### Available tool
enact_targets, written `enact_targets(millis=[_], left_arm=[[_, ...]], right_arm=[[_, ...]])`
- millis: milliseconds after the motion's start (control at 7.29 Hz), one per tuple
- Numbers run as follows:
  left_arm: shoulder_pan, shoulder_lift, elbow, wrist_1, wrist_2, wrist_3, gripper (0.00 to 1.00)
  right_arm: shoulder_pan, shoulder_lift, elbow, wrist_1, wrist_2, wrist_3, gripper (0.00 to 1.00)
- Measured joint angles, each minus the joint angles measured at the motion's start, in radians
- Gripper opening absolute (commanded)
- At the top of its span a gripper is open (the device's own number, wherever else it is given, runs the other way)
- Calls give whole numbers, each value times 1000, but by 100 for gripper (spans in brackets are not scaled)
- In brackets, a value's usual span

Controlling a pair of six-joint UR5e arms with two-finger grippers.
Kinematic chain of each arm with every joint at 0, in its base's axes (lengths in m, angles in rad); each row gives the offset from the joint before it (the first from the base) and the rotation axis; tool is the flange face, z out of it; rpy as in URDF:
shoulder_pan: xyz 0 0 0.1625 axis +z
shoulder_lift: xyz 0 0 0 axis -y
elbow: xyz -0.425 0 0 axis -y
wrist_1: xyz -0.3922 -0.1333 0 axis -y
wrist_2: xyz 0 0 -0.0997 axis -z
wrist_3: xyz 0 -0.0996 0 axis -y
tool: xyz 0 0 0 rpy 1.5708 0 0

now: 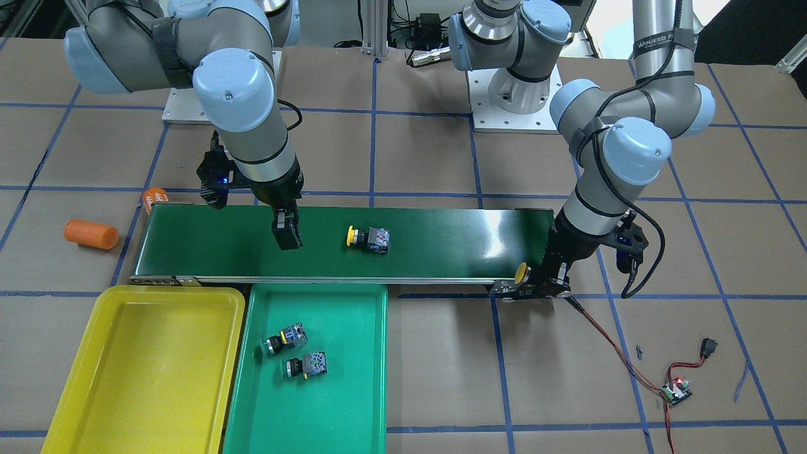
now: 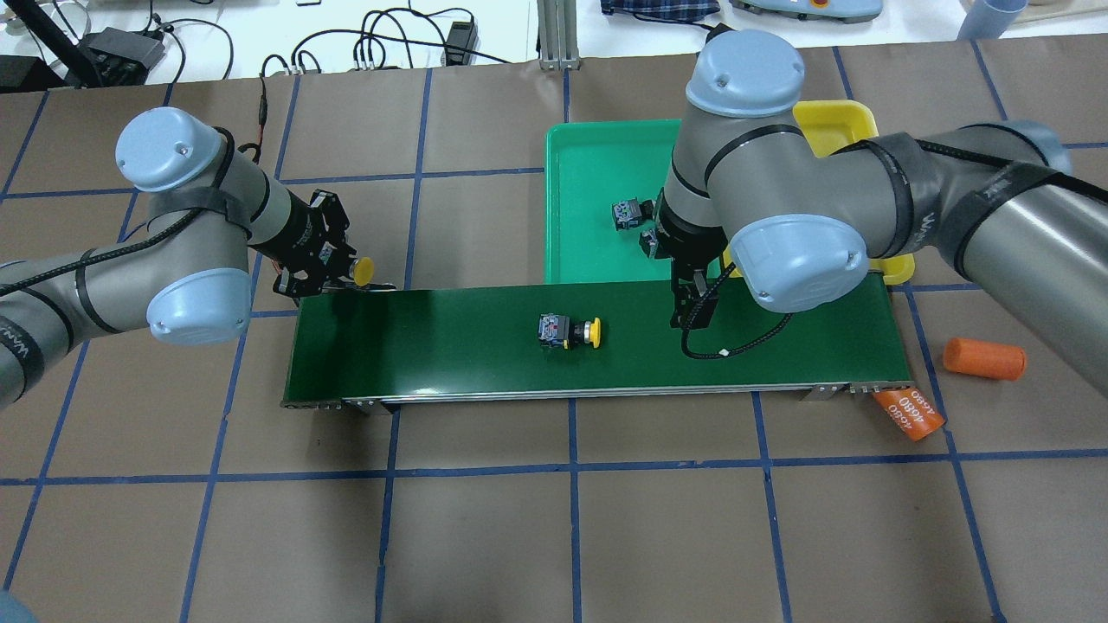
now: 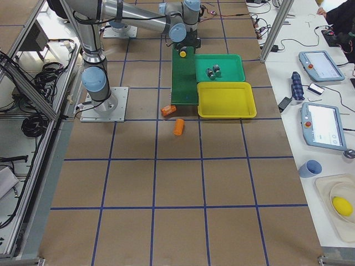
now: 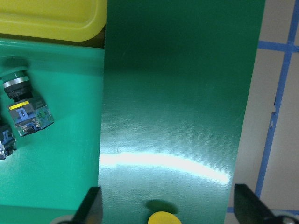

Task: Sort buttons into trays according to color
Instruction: 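Place the second switch on the belt while the right gripper lowers, then grasp the first yellow-cap switch with the right gripper while the left withdraws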

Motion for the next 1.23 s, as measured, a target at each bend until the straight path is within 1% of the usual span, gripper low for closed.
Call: enact_targets(millis=[274,549,686,823,1097,1234], left_arm=[[0,54,-71,0,42,-7,43],[0,73,-116,0,50,-61,44],[1,74,-131,0,50,-77,55],[3,75,-141,0,51,-89,100],[7,77,-150,10,53,-105,100],[9,79,-148,14,53,-108,100]], right_arm=[[-2,0,0,0,-1,-7,100],[-1,1,1,1,-2,-5,100],[1,3,2,1,-2,0,100],[4,7,7,1,-1,7,100],[8,13,27,-8,2,21,100],[11,23,32,-36,3,45,100]])
